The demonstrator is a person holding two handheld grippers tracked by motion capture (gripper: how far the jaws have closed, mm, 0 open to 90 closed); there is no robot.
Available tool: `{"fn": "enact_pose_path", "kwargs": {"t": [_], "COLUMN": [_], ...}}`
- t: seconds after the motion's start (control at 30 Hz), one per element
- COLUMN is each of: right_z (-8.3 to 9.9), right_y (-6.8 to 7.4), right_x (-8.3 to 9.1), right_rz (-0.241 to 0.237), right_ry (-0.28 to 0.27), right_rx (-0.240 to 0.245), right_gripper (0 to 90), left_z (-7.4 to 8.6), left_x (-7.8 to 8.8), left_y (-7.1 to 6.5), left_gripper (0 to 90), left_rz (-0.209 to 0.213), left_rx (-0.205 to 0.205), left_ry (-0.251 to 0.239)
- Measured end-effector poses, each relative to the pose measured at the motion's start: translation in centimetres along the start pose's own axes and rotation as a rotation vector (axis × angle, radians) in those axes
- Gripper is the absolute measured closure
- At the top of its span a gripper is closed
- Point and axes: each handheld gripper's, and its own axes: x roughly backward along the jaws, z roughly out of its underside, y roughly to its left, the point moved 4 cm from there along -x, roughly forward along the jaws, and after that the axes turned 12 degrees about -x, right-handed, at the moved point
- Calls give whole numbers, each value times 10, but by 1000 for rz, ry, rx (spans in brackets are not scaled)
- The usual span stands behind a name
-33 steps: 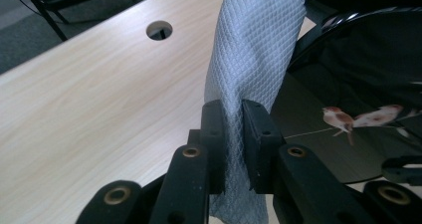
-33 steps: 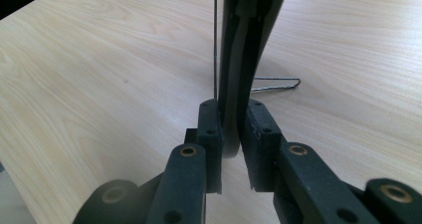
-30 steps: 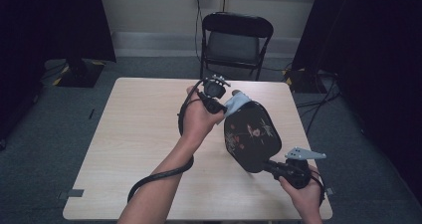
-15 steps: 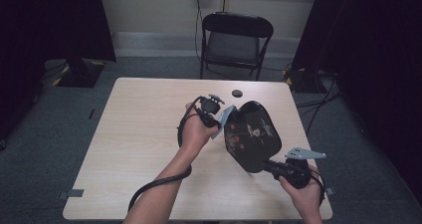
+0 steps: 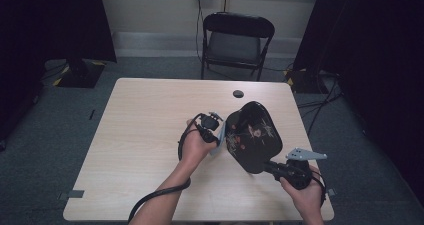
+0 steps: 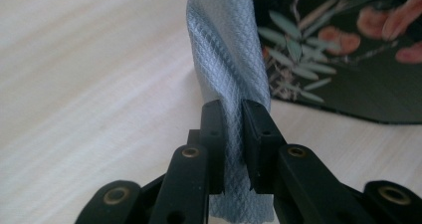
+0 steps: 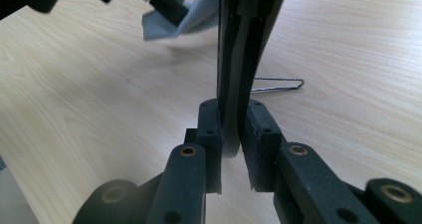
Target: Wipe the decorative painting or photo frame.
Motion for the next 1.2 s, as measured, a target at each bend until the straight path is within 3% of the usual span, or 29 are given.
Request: {"fn": "enact_pose_path", "kwargs": {"t": [0.2,0.4,0.53,0.67,0.77,0.93,1.03,1.2], "right_z": [0,0,0,2,3,4,6,7], "right_y": [0,0,1,2,0,-2,-4,-5], "right_x": [0,0,0,1,1,-1,-2,-3], "right_rz": [-2,-2,1,6,11,12,12,-6], "right_ry": [1,0,-3,-9,-8,6,8,16], "right_rx": [-4,0,17,41,41,59,63,69], "right_gripper": [798,797,789,672,639,585,562,533], "left_z": [9,13,22,38,50,65,70,75], "left_x": [-14,-10,0,11,20,28,30,35], "left_y": [-7,-8,2,17,29,41,43,39], "left_gripper": [804,802,802,802,800,795,783,654], "left_rz": [35,33,5,-32,-66,-86,-79,-74], "left_rx": [8,12,41,71,101,129,138,132], "left_ry": [21,20,4,-7,-10,-16,-14,-52]}}
